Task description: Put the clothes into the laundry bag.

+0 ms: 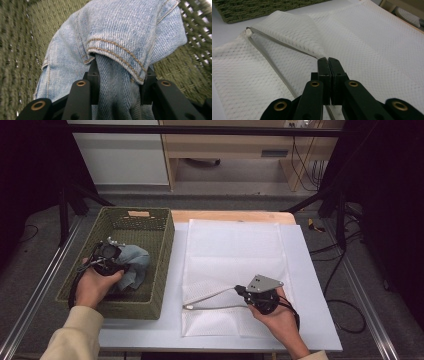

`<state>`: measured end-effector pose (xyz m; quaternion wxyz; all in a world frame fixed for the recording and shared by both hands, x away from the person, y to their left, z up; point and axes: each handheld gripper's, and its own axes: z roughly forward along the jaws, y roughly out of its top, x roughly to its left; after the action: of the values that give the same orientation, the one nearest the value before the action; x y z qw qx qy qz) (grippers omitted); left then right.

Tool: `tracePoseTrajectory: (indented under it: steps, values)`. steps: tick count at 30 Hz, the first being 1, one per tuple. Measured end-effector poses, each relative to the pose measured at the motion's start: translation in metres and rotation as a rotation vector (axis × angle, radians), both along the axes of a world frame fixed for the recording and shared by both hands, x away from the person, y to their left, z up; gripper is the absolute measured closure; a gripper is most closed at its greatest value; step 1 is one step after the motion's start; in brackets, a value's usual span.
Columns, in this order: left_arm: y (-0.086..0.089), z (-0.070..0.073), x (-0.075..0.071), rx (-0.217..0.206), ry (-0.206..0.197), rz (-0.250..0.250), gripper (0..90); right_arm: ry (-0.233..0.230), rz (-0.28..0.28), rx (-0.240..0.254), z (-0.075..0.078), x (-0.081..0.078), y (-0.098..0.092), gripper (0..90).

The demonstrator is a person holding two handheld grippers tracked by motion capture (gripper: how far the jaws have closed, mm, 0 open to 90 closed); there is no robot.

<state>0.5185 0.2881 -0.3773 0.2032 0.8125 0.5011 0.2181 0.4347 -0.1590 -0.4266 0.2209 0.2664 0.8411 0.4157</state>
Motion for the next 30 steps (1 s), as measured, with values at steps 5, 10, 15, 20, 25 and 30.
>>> tracePoseTrajectory:
  steps: [5,10,15,20,25,30]
  values:
    - [-0.004,0.011,-0.009,-0.012,-0.042,-0.02,63.8,0.004,0.0,0.006,-0.001,-0.001,0.001,89.1]
    - [-0.007,0.022,-0.018,-0.039,-0.097,-0.032,64.0,0.007,0.003,0.003,-0.002,-0.001,0.003,89.1]
    - [-0.007,0.029,-0.022,-0.064,-0.13,-0.032,64.0,0.004,0.004,-0.003,-0.002,-0.001,0.002,89.1]
    - [-0.01,0.034,-0.026,-0.059,-0.146,-0.032,64.0,0.005,0.0,-0.001,-0.002,-0.001,0.002,89.1]
    - [-0.009,0.042,-0.032,-0.062,-0.167,-0.037,64.0,0.009,0.002,-0.007,-0.004,-0.002,0.003,89.2]
    - [-0.004,0.057,-0.039,-0.079,-0.202,-0.032,64.0,0.024,-0.007,-0.007,-0.007,-0.002,0.002,89.2]
